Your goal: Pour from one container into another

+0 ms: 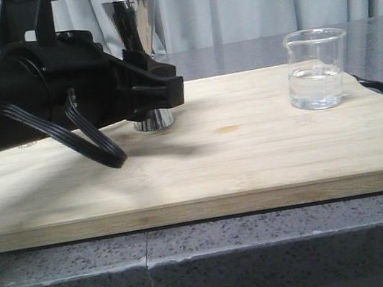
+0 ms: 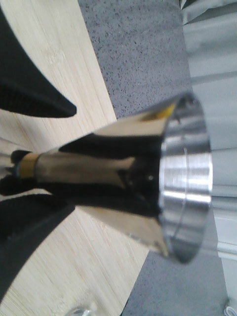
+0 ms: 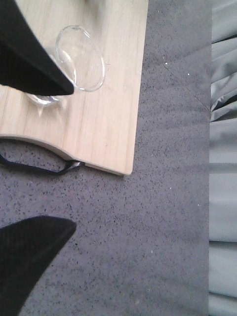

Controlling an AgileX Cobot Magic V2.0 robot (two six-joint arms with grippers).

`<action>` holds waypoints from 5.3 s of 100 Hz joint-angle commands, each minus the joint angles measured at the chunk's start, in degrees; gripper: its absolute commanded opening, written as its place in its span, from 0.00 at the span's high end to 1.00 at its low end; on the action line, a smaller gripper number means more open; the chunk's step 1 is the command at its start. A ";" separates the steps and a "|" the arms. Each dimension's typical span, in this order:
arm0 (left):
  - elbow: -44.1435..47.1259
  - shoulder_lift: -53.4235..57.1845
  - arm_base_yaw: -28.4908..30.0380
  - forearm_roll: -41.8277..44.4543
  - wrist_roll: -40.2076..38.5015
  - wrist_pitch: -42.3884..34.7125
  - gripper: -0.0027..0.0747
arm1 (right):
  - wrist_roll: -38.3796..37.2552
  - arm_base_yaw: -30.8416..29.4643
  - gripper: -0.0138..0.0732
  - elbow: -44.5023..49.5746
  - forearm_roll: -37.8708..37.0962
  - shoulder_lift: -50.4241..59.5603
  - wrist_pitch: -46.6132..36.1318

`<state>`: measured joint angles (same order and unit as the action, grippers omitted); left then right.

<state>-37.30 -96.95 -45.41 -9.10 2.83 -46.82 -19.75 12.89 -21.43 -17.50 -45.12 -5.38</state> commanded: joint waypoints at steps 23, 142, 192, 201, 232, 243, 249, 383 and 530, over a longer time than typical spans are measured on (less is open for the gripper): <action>-1.53 1.71 -0.50 0.24 -0.45 -5.09 0.89 | 0.62 0.05 0.30 -1.92 -0.51 -0.03 -4.56; -1.64 9.52 -2.28 1.89 -3.42 -0.75 0.99 | 6.10 6.36 0.30 5.87 -5.50 -20.89 -37.21; -1.64 9.52 -2.28 2.29 -3.45 -0.29 0.99 | 10.63 3.40 0.30 4.90 -1.15 -30.10 -48.36; -1.64 9.52 -2.28 2.29 -3.45 -0.29 0.99 | 10.63 2.98 0.30 4.86 -1.15 -30.68 -48.56; -1.64 9.52 -2.28 2.29 -3.45 -0.18 0.99 | 10.63 2.88 0.30 1.81 -1.15 -35.19 -51.11; -1.64 9.52 -2.28 2.29 -3.45 -0.07 0.99 | 10.63 2.88 0.30 0.85 -1.15 -36.42 -51.24; -1.64 9.52 -2.28 2.29 -3.45 -0.07 0.99 | 10.63 2.88 0.30 0.45 -1.15 -37.19 -51.61; -1.64 9.52 -2.28 6.09 -6.75 0.42 0.99 | 10.53 2.98 0.56 1.96 -8.95 -38.78 -63.42; -1.64 9.52 -2.28 26.85 -24.38 4.26 0.99 | 1.94 2.98 0.56 -29.34 -47.36 -31.14 -38.50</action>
<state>-37.30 -89.97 -47.20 18.29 -21.03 -38.06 -17.65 16.17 -48.63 -65.27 -78.89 -41.70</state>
